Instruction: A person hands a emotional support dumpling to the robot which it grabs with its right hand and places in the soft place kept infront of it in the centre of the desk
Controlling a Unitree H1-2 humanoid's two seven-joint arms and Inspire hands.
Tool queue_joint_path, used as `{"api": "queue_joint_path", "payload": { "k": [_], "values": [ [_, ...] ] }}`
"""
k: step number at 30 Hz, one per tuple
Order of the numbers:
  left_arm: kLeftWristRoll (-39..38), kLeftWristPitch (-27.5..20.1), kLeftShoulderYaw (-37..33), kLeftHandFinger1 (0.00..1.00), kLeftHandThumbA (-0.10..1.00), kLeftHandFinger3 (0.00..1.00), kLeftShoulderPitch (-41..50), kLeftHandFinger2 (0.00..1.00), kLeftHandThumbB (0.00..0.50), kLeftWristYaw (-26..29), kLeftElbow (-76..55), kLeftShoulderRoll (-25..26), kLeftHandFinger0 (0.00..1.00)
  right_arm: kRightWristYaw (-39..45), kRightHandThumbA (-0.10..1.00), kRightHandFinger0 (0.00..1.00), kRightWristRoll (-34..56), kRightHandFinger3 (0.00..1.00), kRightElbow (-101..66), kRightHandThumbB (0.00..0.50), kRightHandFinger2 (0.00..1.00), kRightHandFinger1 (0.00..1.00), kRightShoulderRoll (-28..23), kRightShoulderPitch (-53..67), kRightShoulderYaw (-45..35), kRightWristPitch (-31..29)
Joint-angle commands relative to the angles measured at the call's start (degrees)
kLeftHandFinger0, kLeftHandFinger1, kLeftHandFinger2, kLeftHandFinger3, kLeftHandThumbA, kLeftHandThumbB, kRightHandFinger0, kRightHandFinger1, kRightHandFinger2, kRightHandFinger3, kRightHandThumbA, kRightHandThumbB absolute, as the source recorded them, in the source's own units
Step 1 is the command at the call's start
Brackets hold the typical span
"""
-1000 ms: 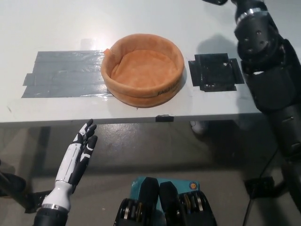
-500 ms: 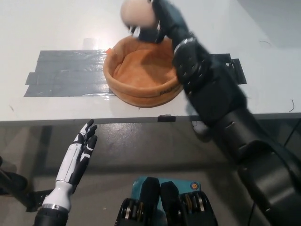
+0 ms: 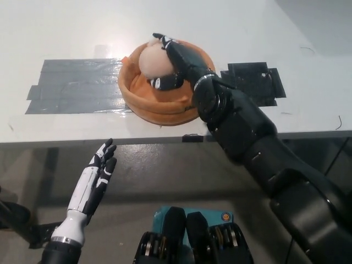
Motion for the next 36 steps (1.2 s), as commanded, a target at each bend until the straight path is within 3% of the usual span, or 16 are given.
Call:
{"api": "queue_joint_path", "payload": {
  "k": [1, 2, 11, 20, 25, 26, 31, 36],
  "values": [
    [0.69, -0.1, -0.3, 1.0, 0.96, 1.0, -1.55, 1.0, 0.035, -0.76, -1.68, 0.92, 1.0, 2.54, 0.96, 1.0, 0.47, 1.0, -2.79, 0.294, 1.0, 1.0, -1.84, -3.47, -0.14, -3.09],
    [0.77, -0.03, -0.3, 1.0, 0.94, 1.0, -1.73, 1.0, 0.029, -0.73, -1.63, 0.88, 1.0, 2.54, 1.0, 1.0, 0.4, 1.0, -3.71, 0.305, 1.0, 1.0, -2.13, -3.45, -0.22, -2.83],
    [0.74, -0.01, -0.21, 1.0, 0.86, 1.0, -1.81, 1.0, 0.027, -1.0, -1.28, 0.75, 1.0, -0.7, 1.0, 1.0, -1.17, 1.0, -17.93, 0.379, 1.0, 1.0, -4.03, 0.2, -0.88, -1.52],
    [1.82, 1.96, -0.48, 1.0, 0.87, 1.0, -2.85, 1.0, 0.029, -1.38, -2.29, 0.74, 1.0, 0.81, 1.0, 1.0, 0.81, 1.0, -46.89, 0.353, 1.0, 1.0, -8.91, 6.84, -7.45, 0.9],
    [-0.09, 1.64, 0.35, 1.0, 0.84, 1.0, -5.25, 1.0, 0.031, -1.82, -0.61, 0.9, 1.0, 3.28, 1.0, 1.0, 1.19, 1.0, -65.02, 0.375, 1.0, 1.0, -11.52, 12.91, -10.74, 4.52],
    [0.15, 0.74, 0.33, 1.0, 0.86, 1.0, -5.37, 1.0, 0.026, -1.65, -0.22, 1.15, 1.0, 4.04, 1.0, 1.0, 1.21, 1.0, -70.1, 0.34, 1.0, 1.0, -12.2, 15.62, -11.28, 5.48],
    [0.57, 0.02, 0.27, 1.0, 0.89, 1.0, -5.93, 1.0, 0.049, -1.26, 0.83, 1.16, 1.0, 4.92, 1.0, 1.0, 3.42, 1.0, -84.59, 0.29, 1.0, 1.0, -13.94, 27.54, -13.43, 6.32],
    [0.91, 0.09, 0.28, 1.0, 0.92, 1.0, -5.24, 1.0, 0.054, -0.85, 0.98, 0.96, 1.0, 2.7, 1.0, 1.0, 6.25, 1.0, -87.75, 0.24, 1.0, 1.0, -13.05, 37.93, -14.72, 3.44]
  ]
}}
